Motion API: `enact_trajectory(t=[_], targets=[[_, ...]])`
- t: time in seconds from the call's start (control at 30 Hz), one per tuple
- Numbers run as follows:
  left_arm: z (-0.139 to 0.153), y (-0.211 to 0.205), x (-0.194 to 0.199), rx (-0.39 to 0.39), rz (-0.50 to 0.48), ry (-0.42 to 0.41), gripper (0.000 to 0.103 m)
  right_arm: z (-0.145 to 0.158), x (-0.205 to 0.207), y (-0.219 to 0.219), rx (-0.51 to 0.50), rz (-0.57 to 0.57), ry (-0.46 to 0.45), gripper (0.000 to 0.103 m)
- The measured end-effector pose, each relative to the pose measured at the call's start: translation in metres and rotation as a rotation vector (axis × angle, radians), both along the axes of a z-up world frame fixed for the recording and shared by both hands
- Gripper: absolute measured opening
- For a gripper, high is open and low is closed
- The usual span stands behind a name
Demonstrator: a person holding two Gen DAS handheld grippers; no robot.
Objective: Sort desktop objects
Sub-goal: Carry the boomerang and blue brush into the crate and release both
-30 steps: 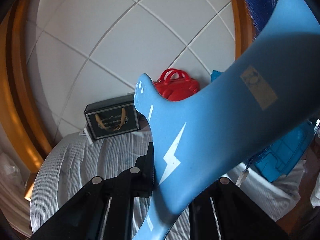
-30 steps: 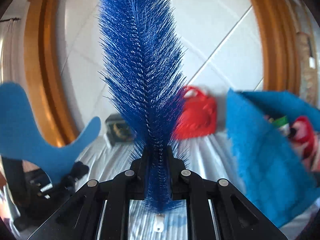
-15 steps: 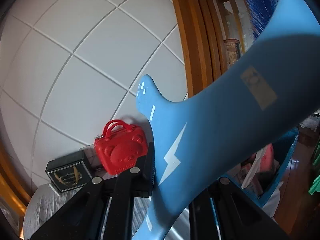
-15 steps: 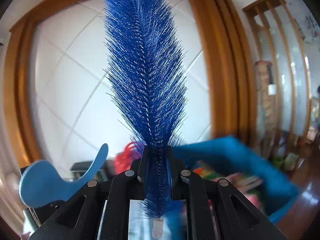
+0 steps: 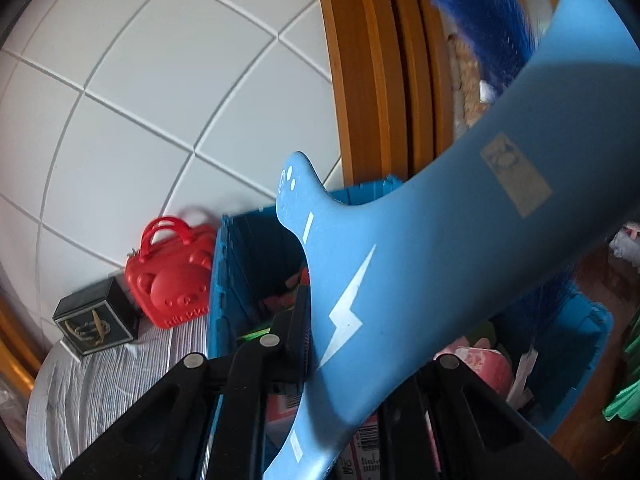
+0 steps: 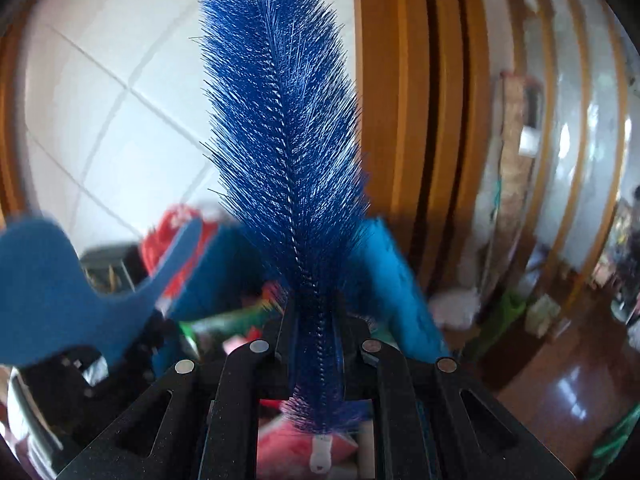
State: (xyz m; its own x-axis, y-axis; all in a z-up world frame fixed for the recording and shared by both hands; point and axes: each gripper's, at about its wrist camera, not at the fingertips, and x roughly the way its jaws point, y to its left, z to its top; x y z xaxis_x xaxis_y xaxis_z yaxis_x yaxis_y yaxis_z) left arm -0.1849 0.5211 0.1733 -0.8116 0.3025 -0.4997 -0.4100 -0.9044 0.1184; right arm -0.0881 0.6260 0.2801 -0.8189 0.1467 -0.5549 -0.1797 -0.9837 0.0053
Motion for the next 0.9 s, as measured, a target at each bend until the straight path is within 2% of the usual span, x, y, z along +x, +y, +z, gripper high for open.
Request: enact_trajectory(t=[0.2, 0.43, 0.5, 0.53, 0.57, 0.63, 0.73, 0.83, 0.9], targets=[[-0.030, 0.022, -0.031, -0.069, 0.091, -0.095, 0.011, -0.058, -0.030, 0.024, -0.040, 0.021, -0.122, 0.014], [-0.053, 0.042, -0.064, -0.119, 0.106, -0.204, 0.011, -0.071, -0.044, 0.037, -0.024, 0.016, -0.151, 0.014], [-0.051, 0.042, -0.064, -0.093, 0.106, -0.202, 0.013, -0.074, -0.049, 0.038, -0.025, 0.025, -0.159, 0.017], [-0.051, 0.044, -0.062, -0.090, 0.109, -0.192, 0.025, -0.075, -0.050, 0.038, -0.027, 0.025, -0.161, 0.019], [-0.050, 0.045, -0.060, -0.090, 0.111, -0.181, 0.051, -0.077, -0.053, 0.040, -0.027, 0.021, -0.163, 0.020], [-0.047, 0.046, -0.056, -0.087, 0.120, -0.159, 0.084, -0.079, -0.055, 0.040, -0.019, 0.024, -0.161, 0.023], [-0.048, 0.040, -0.060, -0.073, 0.118, -0.148, 0.085, -0.081, -0.059, 0.043, -0.022, 0.028, -0.170, 0.026], [-0.043, 0.034, -0.060, -0.043, 0.120, -0.157, 0.085, -0.082, -0.062, 0.042, -0.023, 0.044, -0.179, 0.036], [-0.039, 0.030, -0.059, -0.036, 0.133, -0.145, 0.085, -0.082, -0.063, 0.041, -0.019, 0.074, -0.176, 0.056]])
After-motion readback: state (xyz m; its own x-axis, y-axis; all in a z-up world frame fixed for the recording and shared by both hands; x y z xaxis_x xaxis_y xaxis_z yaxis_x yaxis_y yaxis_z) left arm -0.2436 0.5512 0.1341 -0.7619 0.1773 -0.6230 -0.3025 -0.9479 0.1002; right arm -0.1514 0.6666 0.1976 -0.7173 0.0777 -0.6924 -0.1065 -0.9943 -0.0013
